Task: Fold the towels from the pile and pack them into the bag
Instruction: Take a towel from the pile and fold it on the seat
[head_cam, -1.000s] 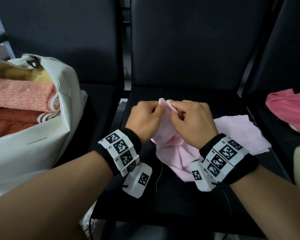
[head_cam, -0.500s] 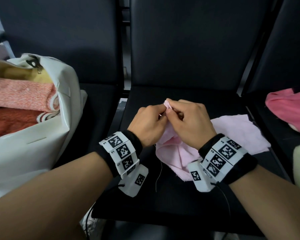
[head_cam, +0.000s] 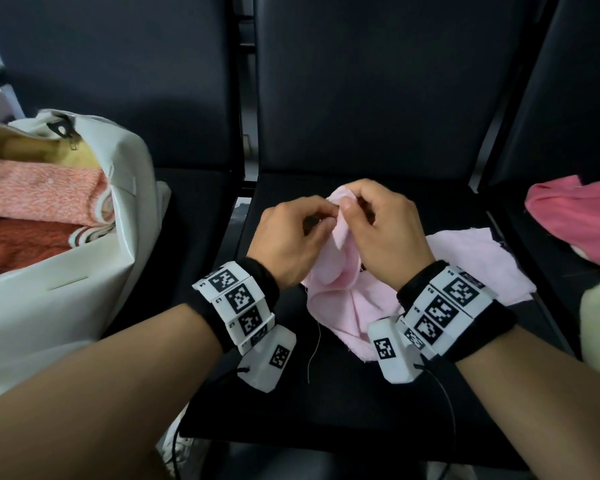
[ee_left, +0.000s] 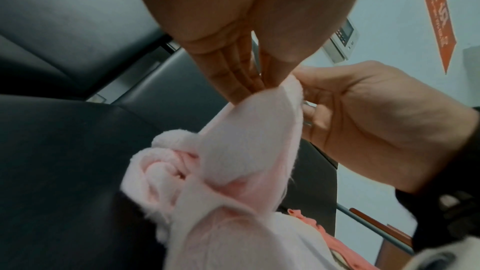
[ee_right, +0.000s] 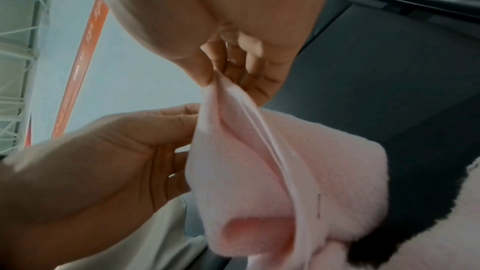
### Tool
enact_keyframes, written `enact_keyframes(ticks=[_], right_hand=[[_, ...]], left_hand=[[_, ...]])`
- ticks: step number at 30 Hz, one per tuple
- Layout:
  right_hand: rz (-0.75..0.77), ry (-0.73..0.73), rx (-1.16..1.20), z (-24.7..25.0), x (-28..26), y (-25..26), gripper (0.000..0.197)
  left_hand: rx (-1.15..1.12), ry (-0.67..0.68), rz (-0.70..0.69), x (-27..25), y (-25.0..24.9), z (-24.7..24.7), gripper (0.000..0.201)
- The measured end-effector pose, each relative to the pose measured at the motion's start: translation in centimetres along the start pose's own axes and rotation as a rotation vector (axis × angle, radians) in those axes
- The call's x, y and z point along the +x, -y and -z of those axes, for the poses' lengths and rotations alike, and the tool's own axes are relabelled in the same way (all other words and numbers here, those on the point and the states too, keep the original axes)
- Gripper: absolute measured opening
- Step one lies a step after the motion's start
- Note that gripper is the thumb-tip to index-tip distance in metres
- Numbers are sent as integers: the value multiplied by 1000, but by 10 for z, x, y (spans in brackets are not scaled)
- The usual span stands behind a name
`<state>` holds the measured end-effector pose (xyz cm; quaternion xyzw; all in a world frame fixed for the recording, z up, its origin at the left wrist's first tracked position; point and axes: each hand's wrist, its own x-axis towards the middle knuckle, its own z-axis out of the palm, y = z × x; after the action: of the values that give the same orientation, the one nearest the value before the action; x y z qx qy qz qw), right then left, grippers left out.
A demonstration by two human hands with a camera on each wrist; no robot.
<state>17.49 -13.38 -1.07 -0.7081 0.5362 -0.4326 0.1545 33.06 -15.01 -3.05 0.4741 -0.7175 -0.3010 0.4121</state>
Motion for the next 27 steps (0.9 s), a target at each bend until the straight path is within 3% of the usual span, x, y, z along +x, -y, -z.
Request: enact_keyframes(ticks=[2,4,6,7,12,20,24,27], right_hand=[[-23,19,22,4,1,-1,17],[-20,46,46,7,2,1,18],[-3,87,103,9,3,3,20],[11,102,135,10,4,5,21],[45,84,194,13,4,7,24],[4,-177,133,21,11,-3,29],[-34,-243,106,27,15,-8,7],[-55,-254,91,29,16,-11,11]], left_hand=[[-36,-64,63,3,0,2,14],[-43,-100,114,6,3,5,33],[-11,-63,114,6,4,9,55],[9,-26,100,7,4,11,56],[219,78,138,8,3,12,6],[227,-42,320,12,10,21,18],[209,-147,353,14,13,27,15],[18,-255,349,15,10,29,15]])
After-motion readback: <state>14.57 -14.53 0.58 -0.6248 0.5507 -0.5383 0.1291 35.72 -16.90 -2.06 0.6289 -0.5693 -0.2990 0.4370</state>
